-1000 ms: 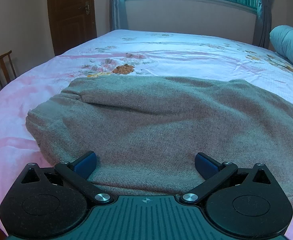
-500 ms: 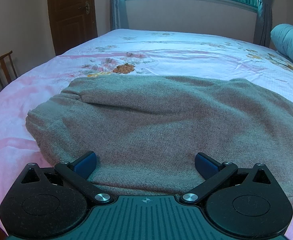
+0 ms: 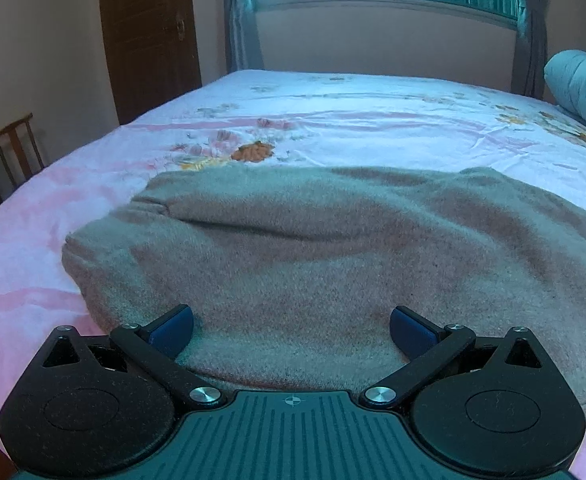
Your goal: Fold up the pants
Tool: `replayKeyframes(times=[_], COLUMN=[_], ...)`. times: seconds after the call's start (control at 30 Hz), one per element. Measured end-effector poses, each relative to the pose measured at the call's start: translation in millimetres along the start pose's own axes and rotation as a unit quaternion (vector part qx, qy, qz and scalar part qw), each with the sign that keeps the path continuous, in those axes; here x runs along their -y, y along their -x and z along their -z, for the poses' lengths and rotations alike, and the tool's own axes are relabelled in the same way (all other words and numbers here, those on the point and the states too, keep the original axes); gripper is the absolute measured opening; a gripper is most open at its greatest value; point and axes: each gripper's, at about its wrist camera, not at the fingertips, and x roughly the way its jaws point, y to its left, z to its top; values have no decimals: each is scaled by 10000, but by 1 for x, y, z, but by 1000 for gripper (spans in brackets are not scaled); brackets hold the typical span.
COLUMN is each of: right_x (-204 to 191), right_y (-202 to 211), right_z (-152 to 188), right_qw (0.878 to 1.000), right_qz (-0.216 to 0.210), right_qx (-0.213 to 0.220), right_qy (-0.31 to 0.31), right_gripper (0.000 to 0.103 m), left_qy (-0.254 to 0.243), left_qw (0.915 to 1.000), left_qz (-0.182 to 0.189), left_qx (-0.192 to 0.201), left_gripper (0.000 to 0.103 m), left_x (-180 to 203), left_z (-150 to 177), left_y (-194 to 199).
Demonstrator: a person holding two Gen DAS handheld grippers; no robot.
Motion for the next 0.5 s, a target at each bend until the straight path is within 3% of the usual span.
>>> replayKeyframes(times=[0.03,0.1,0.23,0.33,0.43,0.5], right_x=[-4,-16,-38,-37,-3,11], right_y=[-4,-5,15,21,0,-2], right_z=[0,-1,-2,0,0,1], right_qw=[9998,9989,9959,9946,9965,9989], right_qz=[54,203,112,136,515,285], right_qx=[-106,-99,182,206,-209,-193], right_qy=[133,423,874,1007,617,332], right_gripper=[0,0,0,0,0,0], left_qy=[-38,-118,-146,-178,-165,-200], left_qw=[10000,9999,9997,9992,9985,9983], left_qz=[-12,-17,59,242,400,421], left_qx=[-1,-1,-176,-279,-329,-337], left_gripper=[103,103,103,103,103,103], left_x=[1,4,2,-1,-6,-5], left_z=[-1,-4,-10,-8,-8,-7], left_y=[-1,-1,-7,-13,-16,-17])
